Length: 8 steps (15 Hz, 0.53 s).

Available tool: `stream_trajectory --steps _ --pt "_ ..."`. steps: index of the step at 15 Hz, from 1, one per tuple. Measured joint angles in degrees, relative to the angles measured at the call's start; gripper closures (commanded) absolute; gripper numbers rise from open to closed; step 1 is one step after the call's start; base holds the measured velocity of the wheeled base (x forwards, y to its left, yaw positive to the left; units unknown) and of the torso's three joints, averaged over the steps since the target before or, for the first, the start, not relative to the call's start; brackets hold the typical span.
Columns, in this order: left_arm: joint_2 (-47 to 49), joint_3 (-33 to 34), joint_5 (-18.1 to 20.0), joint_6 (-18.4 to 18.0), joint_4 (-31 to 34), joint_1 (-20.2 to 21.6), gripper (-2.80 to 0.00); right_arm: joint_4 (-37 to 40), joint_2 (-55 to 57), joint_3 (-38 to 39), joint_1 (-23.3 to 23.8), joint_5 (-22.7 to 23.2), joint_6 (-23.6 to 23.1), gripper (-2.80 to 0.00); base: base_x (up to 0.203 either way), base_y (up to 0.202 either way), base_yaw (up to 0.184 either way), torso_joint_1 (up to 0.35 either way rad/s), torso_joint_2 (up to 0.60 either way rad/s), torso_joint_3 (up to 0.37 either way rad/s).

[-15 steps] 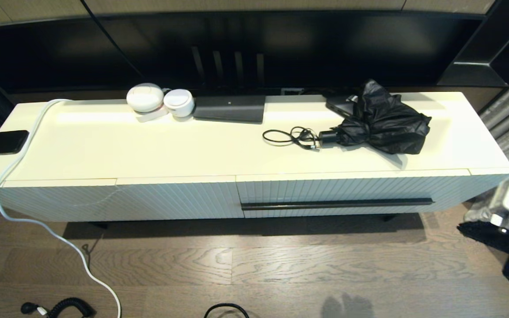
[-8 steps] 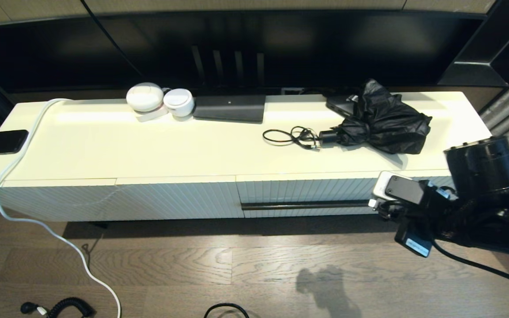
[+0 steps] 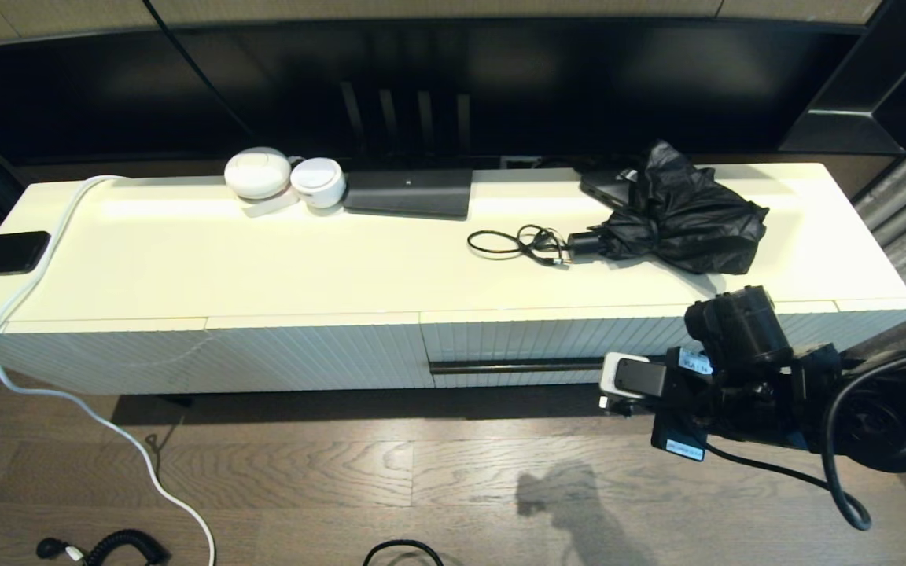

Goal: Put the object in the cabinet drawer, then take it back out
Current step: Open the drawer

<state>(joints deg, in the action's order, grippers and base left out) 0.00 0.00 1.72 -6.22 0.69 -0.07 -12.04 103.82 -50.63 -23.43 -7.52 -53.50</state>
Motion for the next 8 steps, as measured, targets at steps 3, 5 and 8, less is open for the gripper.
stream_trajectory --steps 3,5,8 --pt "0.0 0.0 0.0 0.0 0.0 0.0 0.0 -0.4 3.9 -0.7 0.2 0.2 -1.6 0.0 0.0 0.0 0.0 0.0 0.0 0.0" --pt "0.0 0.0 0.0 0.0 0.0 0.0 0.0 -3.6 6.7 -1.7 0.2 0.3 -2.3 0.0 0.0 0.0 0.0 0.0 0.0 0.0" --pt "0.0 0.0 0.0 0.0 0.0 0.0 0.0 -9.0 10.5 -3.1 0.9 0.8 -5.0 0.0 0.0 0.0 0.0 0.0 0.0 0.0"
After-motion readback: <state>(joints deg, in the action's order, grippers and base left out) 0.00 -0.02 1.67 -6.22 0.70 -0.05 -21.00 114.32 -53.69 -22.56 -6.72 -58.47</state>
